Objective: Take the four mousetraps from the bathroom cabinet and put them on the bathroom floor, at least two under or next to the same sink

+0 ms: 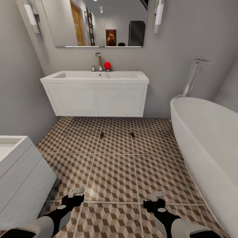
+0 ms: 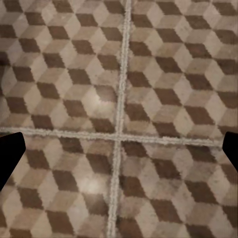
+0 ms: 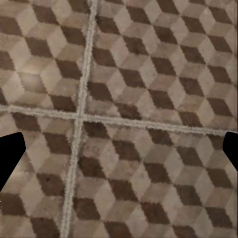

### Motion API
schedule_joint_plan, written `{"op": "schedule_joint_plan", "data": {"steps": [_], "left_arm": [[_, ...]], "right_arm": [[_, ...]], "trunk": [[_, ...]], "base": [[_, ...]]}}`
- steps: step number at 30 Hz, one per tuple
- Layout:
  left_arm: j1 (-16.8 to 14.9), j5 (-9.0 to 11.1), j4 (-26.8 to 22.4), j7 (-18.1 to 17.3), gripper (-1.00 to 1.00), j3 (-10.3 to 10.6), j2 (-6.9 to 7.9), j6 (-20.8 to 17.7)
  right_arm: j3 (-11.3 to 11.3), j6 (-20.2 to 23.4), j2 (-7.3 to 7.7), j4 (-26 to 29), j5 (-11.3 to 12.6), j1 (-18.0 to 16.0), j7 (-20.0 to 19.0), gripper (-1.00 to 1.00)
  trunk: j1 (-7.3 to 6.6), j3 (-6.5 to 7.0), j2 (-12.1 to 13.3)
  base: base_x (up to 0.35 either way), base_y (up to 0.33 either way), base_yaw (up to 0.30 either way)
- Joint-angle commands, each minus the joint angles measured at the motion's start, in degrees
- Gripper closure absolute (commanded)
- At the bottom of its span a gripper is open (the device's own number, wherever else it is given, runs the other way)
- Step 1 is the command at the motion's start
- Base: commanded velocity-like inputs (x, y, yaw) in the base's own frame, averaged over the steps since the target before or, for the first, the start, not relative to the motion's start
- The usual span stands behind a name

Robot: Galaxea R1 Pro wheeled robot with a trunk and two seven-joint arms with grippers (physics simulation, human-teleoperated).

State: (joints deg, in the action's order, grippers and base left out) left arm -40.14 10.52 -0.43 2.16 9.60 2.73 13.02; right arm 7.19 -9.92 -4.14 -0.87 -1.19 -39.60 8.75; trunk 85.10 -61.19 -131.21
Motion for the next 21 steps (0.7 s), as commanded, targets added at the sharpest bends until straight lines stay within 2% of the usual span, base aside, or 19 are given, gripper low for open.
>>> {"op": "schedule_joint_plan", "data": {"steps": [1,21], "left_arm": [[-0.02,0.47,0.04,0.13,-1.00,0.50,0.00,0.16],[-0.02,0.47,0.07,0.13,-1.00,0.50,0.00,0.16]], "right_arm": [[0.37,-0.10,-0.01,-0.10,-0.13,-0.04,0.32,-1.00],[0.37,-0.01,0.01,-0.10,-0.13,-0.04,0.05,-1.00]], "trunk": [[-0.24,0.14,0.40],[-4.63,3.73,8.42]], "base": [[0.000,0.000,0.000],[0.000,0.000,0.000]]}}
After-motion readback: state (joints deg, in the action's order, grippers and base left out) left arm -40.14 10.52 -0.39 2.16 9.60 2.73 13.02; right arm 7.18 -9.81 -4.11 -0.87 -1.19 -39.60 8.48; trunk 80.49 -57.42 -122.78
